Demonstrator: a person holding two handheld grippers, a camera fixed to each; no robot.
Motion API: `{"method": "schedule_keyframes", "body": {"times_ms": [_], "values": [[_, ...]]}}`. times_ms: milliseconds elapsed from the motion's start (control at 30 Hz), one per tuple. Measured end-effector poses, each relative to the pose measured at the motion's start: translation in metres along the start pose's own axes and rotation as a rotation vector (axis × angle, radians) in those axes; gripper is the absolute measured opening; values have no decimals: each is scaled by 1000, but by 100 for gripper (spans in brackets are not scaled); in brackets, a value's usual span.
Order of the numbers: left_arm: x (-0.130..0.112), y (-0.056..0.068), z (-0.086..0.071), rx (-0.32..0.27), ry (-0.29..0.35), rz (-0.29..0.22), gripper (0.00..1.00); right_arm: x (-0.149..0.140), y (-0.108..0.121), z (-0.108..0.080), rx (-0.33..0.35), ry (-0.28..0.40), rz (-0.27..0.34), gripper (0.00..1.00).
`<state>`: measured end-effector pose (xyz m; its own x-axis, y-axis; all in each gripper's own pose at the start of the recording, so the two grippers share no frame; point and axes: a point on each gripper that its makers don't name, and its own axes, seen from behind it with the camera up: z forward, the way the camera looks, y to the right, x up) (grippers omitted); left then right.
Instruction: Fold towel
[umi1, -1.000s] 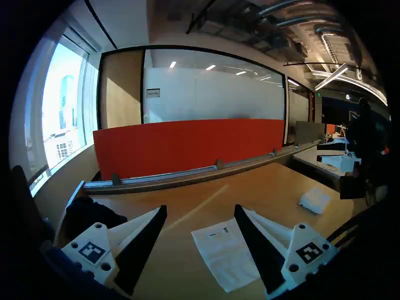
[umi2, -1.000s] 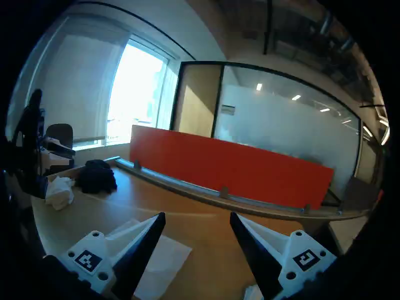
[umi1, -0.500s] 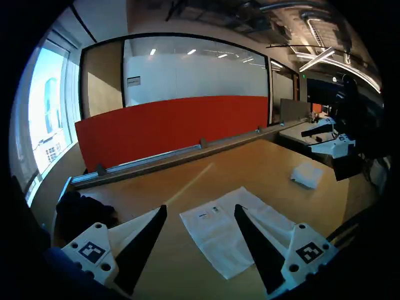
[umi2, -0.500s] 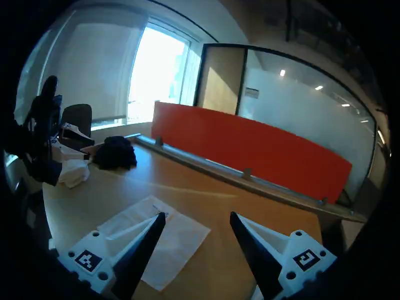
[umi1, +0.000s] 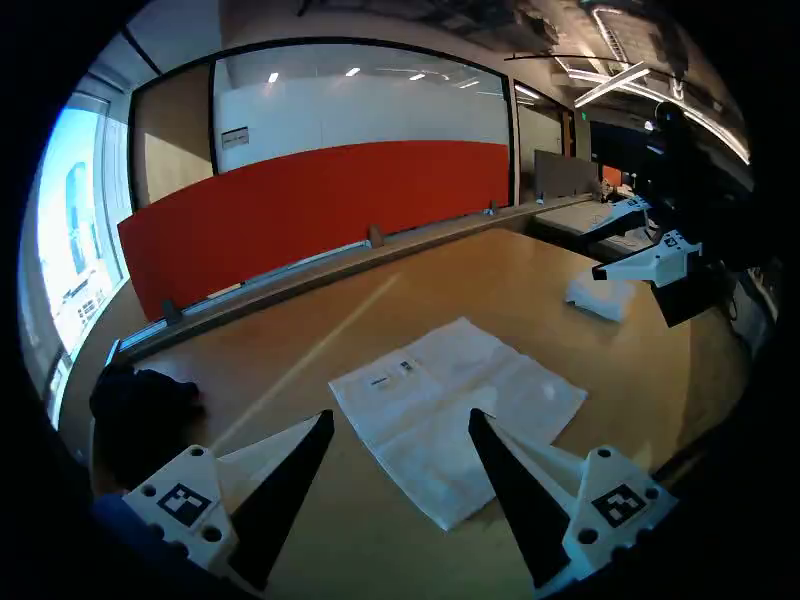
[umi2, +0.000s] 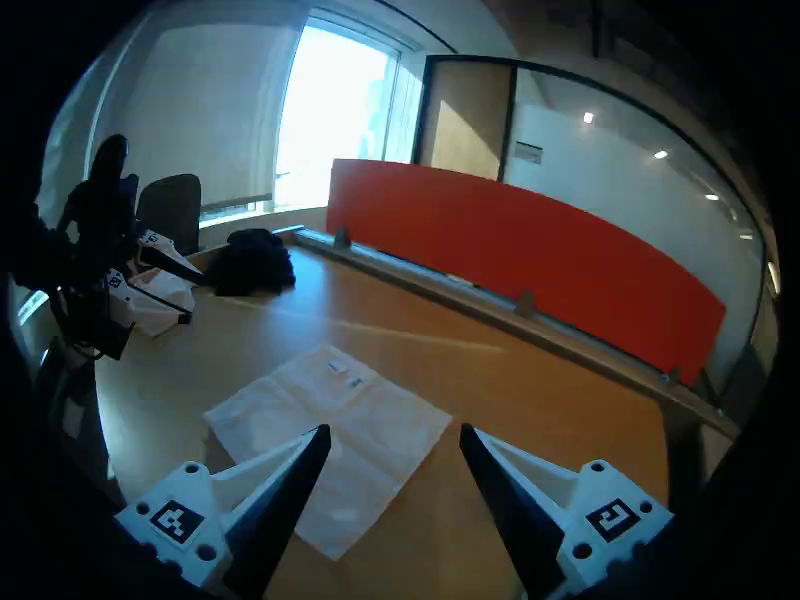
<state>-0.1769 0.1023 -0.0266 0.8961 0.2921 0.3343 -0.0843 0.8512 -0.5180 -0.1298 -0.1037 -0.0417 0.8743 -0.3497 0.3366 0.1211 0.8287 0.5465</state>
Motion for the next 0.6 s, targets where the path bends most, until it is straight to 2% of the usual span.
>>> {"method": "schedule_keyframes", "body": {"times_ms": [300,600], "values": [[-43,13,19,-38,-79,-6,100,-44,-18,21,31,-71,-27,100],[-96,29,38,-82,-173,-6,100,-94,-33,38,69,-156,-18,100]]}}
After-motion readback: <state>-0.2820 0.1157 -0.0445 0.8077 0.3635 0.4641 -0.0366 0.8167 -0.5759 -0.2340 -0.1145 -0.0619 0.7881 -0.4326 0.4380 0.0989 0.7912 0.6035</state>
